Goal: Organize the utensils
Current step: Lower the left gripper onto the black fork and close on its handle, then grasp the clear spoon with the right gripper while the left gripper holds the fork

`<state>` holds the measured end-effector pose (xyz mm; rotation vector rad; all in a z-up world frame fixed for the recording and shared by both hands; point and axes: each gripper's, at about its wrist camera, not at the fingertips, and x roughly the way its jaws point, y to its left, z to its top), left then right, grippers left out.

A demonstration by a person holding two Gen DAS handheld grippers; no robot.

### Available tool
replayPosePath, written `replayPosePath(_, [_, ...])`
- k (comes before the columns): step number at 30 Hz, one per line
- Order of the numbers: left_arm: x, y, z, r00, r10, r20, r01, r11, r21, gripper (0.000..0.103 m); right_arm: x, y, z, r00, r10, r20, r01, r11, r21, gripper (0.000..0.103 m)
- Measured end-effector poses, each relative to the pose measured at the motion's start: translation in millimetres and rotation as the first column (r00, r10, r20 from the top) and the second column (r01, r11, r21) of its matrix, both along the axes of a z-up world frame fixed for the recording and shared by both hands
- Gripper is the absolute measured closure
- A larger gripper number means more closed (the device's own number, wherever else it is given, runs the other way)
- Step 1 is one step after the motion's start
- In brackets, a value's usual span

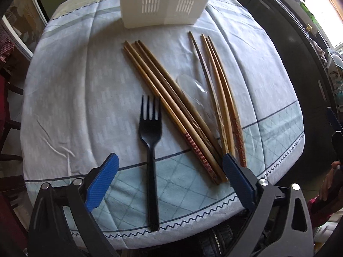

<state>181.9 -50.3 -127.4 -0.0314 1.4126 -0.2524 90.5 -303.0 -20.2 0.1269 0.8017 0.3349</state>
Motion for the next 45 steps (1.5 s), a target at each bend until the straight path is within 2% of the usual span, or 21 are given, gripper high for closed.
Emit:
replayPosePath(2, [1.9,-4.7,-6.1,0.999,-0.015,-0.052,0.015,1.000,0.015,0.035,-1.8,0.2,-1.4,1.000,0.006,0.000,-0.006,1.000,0.003,0.005])
replayPosePath(4, [4.5,-4.3,-11.0,0.997,-0.008,-0.072,0.011,0.999,0.047,0.039,-4.1,-0.3,-2.1,1.000,0.009,0.003,-0.009,1.000,-0.002,0.005])
replayPosePath(9, [9.1,0.8,-15.3,0.998,0.014,-0.062,-0.009,0.996,0.090,0.051,-7.7,-3.0,-0.1,1.000,0.006,0.020,-0.006,1.000,-0.014,0.005])
replayPosePath(11, [9.7,0.1,-13.6,0.999,0.007,-0.054,-0.001,0.993,0.118,0.063,-7.9,-4.1,1.1,1.000,0.008,0.022,-0.008,1.000,-0.011,0.005])
replayPosePath(12, [9.9,0.7,-12.6,0.999,0.006,-0.053,0.001,0.992,0.126,0.066,-7.9,-4.2,1.6,1.000,0.011,0.022,-0.010,1.000,-0.011,0.005])
replayPosePath(14, [12.4,2.4,-10.5,0.999,0.007,-0.050,0.000,0.989,0.146,0.082,-8.0,-3.1,2.0,1.000,0.021,0.019,-0.021,1.000,-0.009,0.005])
replayPosePath(16, [16.0,5.2,-8.3,0.999,0.003,-0.051,0.005,0.986,0.164,0.092,-2.9,0.8,2.5,0.999,0.044,0.001,-0.044,0.999,-0.002,0.005])
replayPosePath(19, [11.6,15.0,-10.5,0.999,-0.011,-0.050,0.020,0.984,0.178,0.094,10.5,16.9,5.3,0.993,0.108,-0.037,-0.108,0.994,0.016,0.005])
replayPosePath(22, [9.2,21.5,-9.0,0.999,-0.015,-0.041,0.023,0.979,0.204,0.094,33.6,43.2,6.2,0.969,0.215,-0.120,-0.203,0.974,0.104,0.005])
replayPosePath(24, [10.0,32.9,-9.2,1.000,0.000,-0.031,0.006,0.975,0.224,0.094,51.1,66.4,0.7,0.932,0.307,-0.193,-0.272,0.944,0.188,0.005])
replayPosePath(26, [13.4,46.5,-9.5,1.000,0.018,-0.026,-0.012,0.971,0.237,0.094,69.0,92.0,-12.7,0.881,0.383,-0.279,-0.312,0.912,0.268,0.005])
replayPosePath(28, [15.1,57.0,-8.3,0.999,0.030,-0.024,-0.023,0.970,0.241,0.094,84.4,115.0,-29.1,0.834,0.422,-0.356,-0.322,0.895,0.307,0.005])
replayPosePath(29, [15.2,61.5,-7.8,0.999,0.034,-0.025,-0.027,0.971,0.238,0.094,91.8,123.6,-36.4,0.821,0.419,-0.386,-0.317,0.899,0.302,0.008])
replayPosePath(33, [14.2,69.0,-5.5,1.000,0.019,-0.019,-0.014,0.974,0.228,0.094,113.9,148.3,-59.9,0.767,0.426,-0.480,-0.300,0.899,0.320,0.034])
replayPosePath(35, [13.4,69.8,-3.1,1.000,0.014,-0.016,-0.010,0.974,0.225,0.094,120.9,157.8,-67.9,0.755,0.412,-0.510,-0.293,0.908,0.300,0.045])
replayPosePath(38, [11.4,71.3,-3.1,1.000,0.004,-0.014,-0.001,0.975,0.223,0.094,126.6,170.1,-75.3,0.754,0.367,-0.544,-0.288,0.930,0.229,0.062])
replayPosePath(39, [11.9,73.7,-2.5,1.000,0.002,-0.015,0.001,0.975,0.222,0.094,128.8,173.7,-78.2,0.753,0.354,-0.555,-0.284,0.935,0.211,0.065])
replayPosePath(45, [11.6,70.6,-2.7,1.000,-0.007,-0.016,0.010,0.978,0.210,0.094,137.5,183.2,-89.1,0.742,0.299,-0.600,-0.281,0.951,0.127,0.065])
